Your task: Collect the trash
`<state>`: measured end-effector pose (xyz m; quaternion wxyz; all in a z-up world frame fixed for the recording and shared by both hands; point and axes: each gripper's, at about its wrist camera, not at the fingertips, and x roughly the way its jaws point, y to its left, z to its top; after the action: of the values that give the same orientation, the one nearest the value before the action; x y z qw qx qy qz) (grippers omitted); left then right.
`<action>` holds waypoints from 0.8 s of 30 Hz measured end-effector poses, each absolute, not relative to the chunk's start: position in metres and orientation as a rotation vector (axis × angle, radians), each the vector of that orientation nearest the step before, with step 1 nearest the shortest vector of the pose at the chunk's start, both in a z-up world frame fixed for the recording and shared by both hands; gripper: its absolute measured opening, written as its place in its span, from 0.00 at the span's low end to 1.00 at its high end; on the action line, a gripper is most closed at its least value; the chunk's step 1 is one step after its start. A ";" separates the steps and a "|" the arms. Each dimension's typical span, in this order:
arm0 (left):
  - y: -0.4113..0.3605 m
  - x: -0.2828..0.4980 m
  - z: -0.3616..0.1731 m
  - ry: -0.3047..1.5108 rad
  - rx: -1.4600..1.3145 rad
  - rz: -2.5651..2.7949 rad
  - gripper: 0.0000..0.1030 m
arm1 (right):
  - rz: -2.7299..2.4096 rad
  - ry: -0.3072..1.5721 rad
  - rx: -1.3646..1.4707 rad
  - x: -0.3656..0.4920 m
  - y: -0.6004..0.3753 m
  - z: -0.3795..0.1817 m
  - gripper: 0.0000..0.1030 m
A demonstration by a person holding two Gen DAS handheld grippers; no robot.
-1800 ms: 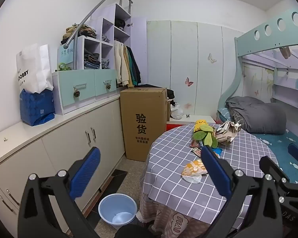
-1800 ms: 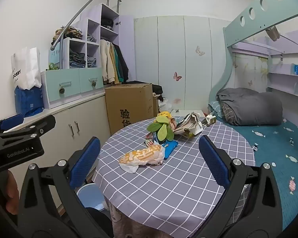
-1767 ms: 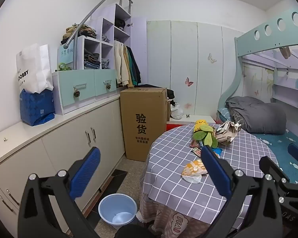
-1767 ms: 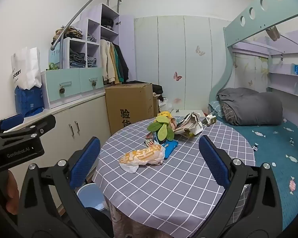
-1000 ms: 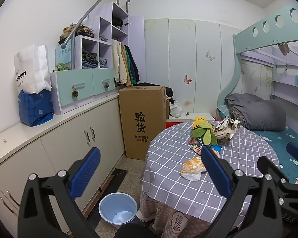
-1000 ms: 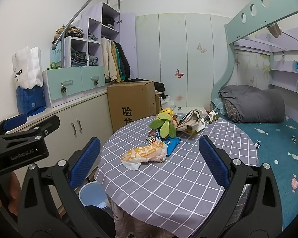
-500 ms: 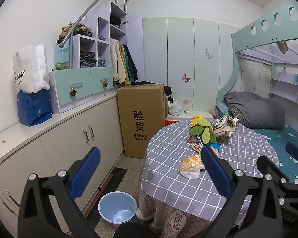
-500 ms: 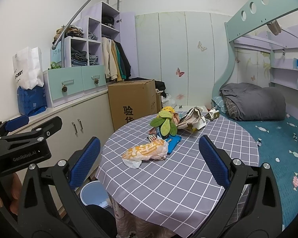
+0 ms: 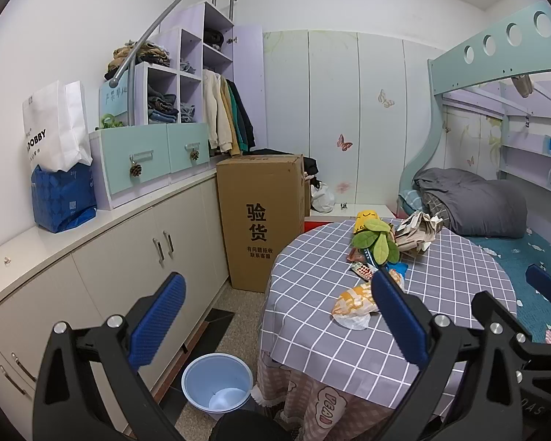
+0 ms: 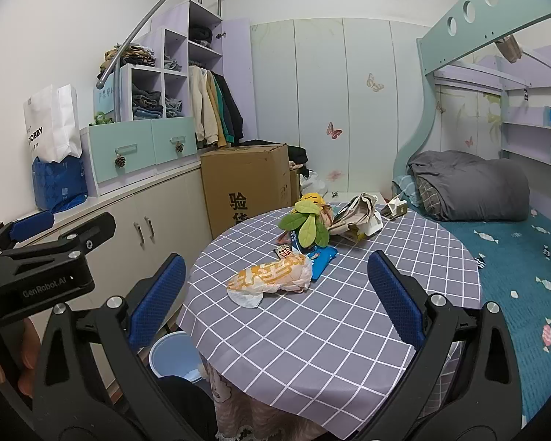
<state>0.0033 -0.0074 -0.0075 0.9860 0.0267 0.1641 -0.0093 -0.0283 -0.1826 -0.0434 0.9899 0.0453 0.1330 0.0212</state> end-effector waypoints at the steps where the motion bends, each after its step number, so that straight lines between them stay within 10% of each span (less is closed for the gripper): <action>1: -0.008 0.003 -0.008 0.329 0.053 -0.019 0.96 | 0.043 0.267 0.091 -0.028 -0.183 -0.044 0.94; 24: -0.013 0.003 -0.014 0.334 0.061 -0.022 0.96 | 0.047 0.280 0.092 -0.029 -0.181 -0.047 0.94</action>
<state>0.0027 -0.0127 -0.0142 0.9856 0.0303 0.1662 -0.0110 -0.0286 -0.1810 -0.0469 0.9889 0.0460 0.1397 0.0234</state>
